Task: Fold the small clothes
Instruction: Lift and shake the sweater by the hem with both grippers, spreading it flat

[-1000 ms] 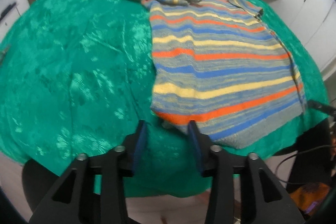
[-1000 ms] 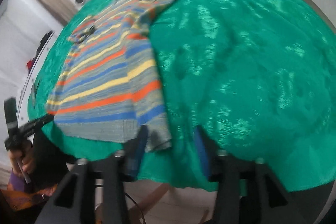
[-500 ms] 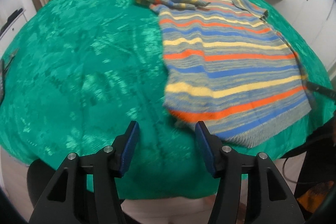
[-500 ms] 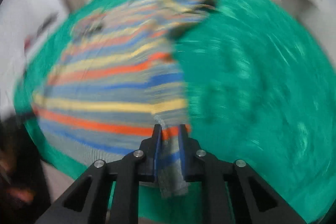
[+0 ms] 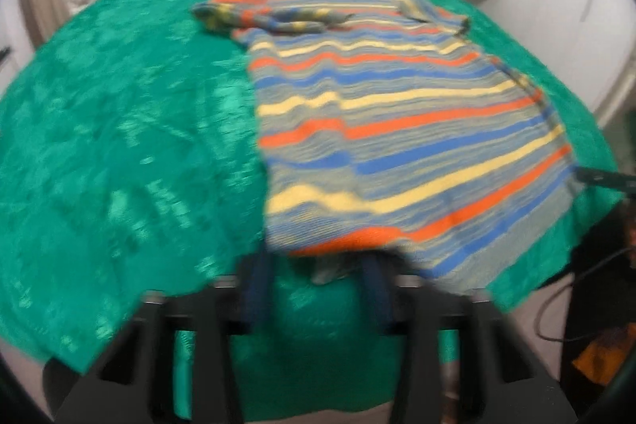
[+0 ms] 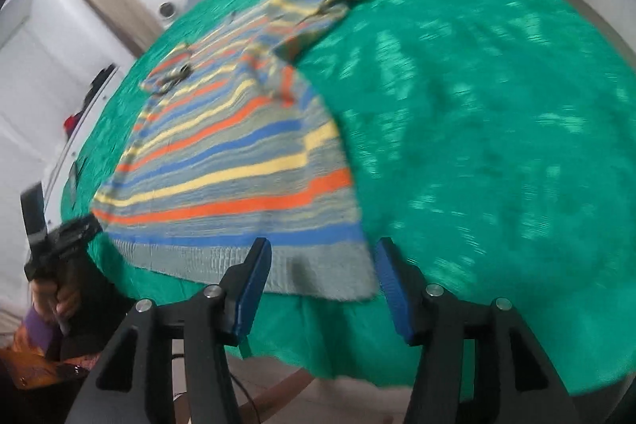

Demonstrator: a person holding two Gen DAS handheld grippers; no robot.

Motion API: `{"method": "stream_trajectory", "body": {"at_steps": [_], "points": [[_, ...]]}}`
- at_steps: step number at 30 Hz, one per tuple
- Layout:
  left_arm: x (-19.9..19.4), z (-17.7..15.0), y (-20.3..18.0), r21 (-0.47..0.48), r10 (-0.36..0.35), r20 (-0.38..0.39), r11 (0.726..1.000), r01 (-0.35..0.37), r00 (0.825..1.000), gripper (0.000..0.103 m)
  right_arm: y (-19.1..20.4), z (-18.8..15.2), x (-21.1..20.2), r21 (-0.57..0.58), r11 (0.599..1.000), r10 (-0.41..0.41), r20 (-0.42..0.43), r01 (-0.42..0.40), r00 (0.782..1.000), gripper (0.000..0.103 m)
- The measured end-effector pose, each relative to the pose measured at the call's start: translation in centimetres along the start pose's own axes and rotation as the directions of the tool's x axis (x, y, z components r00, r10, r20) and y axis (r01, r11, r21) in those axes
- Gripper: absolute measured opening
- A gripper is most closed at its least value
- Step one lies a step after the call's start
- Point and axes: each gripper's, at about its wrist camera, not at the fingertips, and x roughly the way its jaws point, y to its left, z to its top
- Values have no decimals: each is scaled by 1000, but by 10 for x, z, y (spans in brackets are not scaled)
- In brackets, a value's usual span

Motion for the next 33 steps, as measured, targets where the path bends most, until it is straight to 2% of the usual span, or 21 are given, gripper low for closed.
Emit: {"method": "stream_trajectory", "body": {"at_steps": [1, 3, 4, 7, 10, 14, 16, 18, 19, 22, 23, 25, 27, 29, 31, 32, 33], "points": [[1, 1, 3, -13, -33, -14, 999, 33, 999, 5, -3, 2, 7, 21, 999, 47, -27, -46, 999, 52], [-5, 0, 10, -57, -73, 5, 996, 74, 997, 3, -6, -3, 0, 43, 995, 91, -33, -90, 995, 11], [-11, -1, 16, -89, -100, 19, 991, 101, 995, 3, -6, -3, -6, 37, 995, 91, -27, -90, 995, 8], [-34, -7, 31, -167, -176, 58, 969, 183, 983, 2, -4, -8, -30, 47, 990, 136, -26, -135, 990, 8], [-48, -13, 34, -200, -199, 33, 959, 202, 979, 2, -1, -17, -54, 81, 979, 191, -34, -188, 981, 8], [-49, -19, 37, -256, -158, -54, 957, 139, 986, 1, 3, -22, -62, 117, 971, 216, -48, -210, 975, 7], [-39, -24, 41, -296, -121, -115, 952, 82, 986, 1, -5, -26, -50, 151, 978, 159, -72, -147, 985, 7], [-25, -27, 39, -282, -42, -178, 959, -10, 983, 1, -15, -28, -35, 186, 979, 108, -101, -88, 989, 7], [-18, -29, 37, -273, -23, -193, 961, -32, 981, 1, -20, -30, -26, 221, 972, 101, -112, -74, 989, 7], [-14, -30, 32, -271, -57, -172, 962, 8, 983, 3, -15, -31, -18, 201, 979, 66, -105, -44, 992, 8], [-14, -29, 31, -267, -63, -169, 964, 16, 984, 5, -12, -31, -19, 190, 981, 65, -94, -46, 993, 11], [-17, -27, 29, -255, -81, -143, 966, 43, 986, 10, -7, -29, -17, 187, 980, 90, -85, -73, 992, 19], [-17, -23, 26, -237, -104, -131, 969, 71, 986, 34, -5, -25, -16, 177, 980, 104, -82, -88, 991, 41], [-11, -19, 19, -213, -96, -132, 975, 67, 987, 40, -4, -25, -18, 169, 980, 123, -74, -109, 990, 42], [1, -15, 14, -209, -76, -157, 977, 42, 985, 38, -6, -23, -16, 175, 975, 149, -63, -136, 987, 42], [6, -13, 17, -212, -76, -165, 976, 40, 983, 11, -6, -22, -13, 174, 974, 156, -60, -143, 986, 42], [11, -13, 16, -214, -70, -184, 976, 29, 980, 3, -7, -21, -7, 164, 978, 146, -71, -133, 987, 40]]}}
